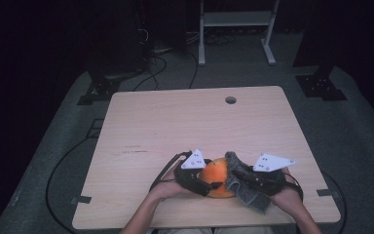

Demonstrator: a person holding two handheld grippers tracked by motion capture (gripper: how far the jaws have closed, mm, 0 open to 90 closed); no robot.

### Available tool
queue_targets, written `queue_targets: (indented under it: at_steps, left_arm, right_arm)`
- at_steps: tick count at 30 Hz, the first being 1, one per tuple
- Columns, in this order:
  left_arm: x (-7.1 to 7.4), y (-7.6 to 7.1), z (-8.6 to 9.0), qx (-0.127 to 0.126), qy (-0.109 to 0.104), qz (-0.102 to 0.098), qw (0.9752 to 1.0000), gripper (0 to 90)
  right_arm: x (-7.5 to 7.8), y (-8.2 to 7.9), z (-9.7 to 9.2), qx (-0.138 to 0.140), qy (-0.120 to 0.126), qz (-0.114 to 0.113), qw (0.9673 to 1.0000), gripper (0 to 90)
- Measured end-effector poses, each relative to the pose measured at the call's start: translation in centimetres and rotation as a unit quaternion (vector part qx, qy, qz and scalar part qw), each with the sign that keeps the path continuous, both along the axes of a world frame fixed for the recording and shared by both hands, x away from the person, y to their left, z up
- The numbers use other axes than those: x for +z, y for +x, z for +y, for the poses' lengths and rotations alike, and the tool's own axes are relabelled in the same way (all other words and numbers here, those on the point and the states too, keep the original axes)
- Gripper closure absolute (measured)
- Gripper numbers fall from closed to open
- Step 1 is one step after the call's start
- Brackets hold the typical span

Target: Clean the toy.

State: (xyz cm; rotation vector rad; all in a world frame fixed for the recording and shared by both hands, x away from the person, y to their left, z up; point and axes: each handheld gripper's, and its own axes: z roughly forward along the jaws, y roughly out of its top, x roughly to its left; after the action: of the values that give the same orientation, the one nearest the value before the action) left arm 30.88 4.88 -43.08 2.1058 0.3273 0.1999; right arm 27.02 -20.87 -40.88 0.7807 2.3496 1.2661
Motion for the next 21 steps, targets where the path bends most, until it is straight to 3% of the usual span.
queue_targets:
  at_steps: [2, 5, 8, 9, 11, 13, 16, 17, 18, 19, 20, 21]
  left_arm:
    - [-0.1, 0.0, 0.1, 0.0, 0.005, -0.004, 1.0, 29.4]
    - [-0.1, 0.0, 0.1, -0.006, 0.01, -0.006, 0.9999, 31.6]
    - [-0.1, -0.1, 0.2, -0.012, 0.007, -0.005, 0.9999, 31.7]
    - [-0.1, 0.0, 0.2, -0.014, 0.003, -0.002, 0.9999, 29.7]
    - [0.2, 0.4, 0.3, -0.007, -0.016, 0.028, 0.9995, 16.1]
    - [0.1, 0.4, 0.0, -0.002, -0.01, 0.029, 0.9995, 15.4]
    - [0.1, -0.3, -0.6, -0.003, -0.011, -0.021, 0.9997, 33.5]
    - [0.4, -0.6, -0.9, 0.002, -0.019, -0.052, 0.9985, 37.0]
    - [0.6, -0.8, -0.9, 0.002, -0.022, -0.071, 0.9972, 39.2]
    - [0.7, -1.1, -1.1, -0.003, -0.011, -0.097, 0.9952, 39.8]
    - [0.6, -1.1, -1.2, -0.009, 0.01, -0.111, 0.9938, 39.6]
    - [0.5, -1.2, -1.2, -0.012, 0.013, -0.115, 0.9932, 38.9]
  right_arm:
    - [-0.3, 0.4, -0.7, -0.007, 0.008, 0.005, 0.9999, 73.7]
    - [-1.1, 1.0, -2.1, -0.028, 0.01, 0.023, 0.9993, 73.6]
    - [-0.9, 1.0, -2.6, -0.043, 0.008, 0.021, 0.9988, 73.7]
    - [-0.8, 1.0, -2.5, -0.037, 0.011, 0.023, 0.999, 73.7]
    - [-1.0, 0.8, -1.9, -0.028, 0.001, 0.025, 0.9993, 73.8]
    - [-1.0, 0.7, -1.5, -0.03, -0.01, 0.019, 0.9993, 73.9]
    - [-0.9, 0.7, -1.7, -0.036, -0.021, 0.021, 0.9989, 74.0]
    - [-0.6, 0.7, -1.8, -0.042, -0.025, 0.015, 0.9987, 74.1]
    - [0.0, 0.4, -1.9, -0.049, -0.024, 0.0, 0.9985, 74.2]
    - [0.4, 0.2, -1.9, -0.047, -0.021, -0.008, 0.9986, 74.2]
    - [1.1, 0.0, -1.6, -0.042, -0.011, -0.02, 0.9989, 74.3]
    - [1.3, -0.1, -1.0, -0.031, -0.004, -0.023, 0.9992, 74.3]
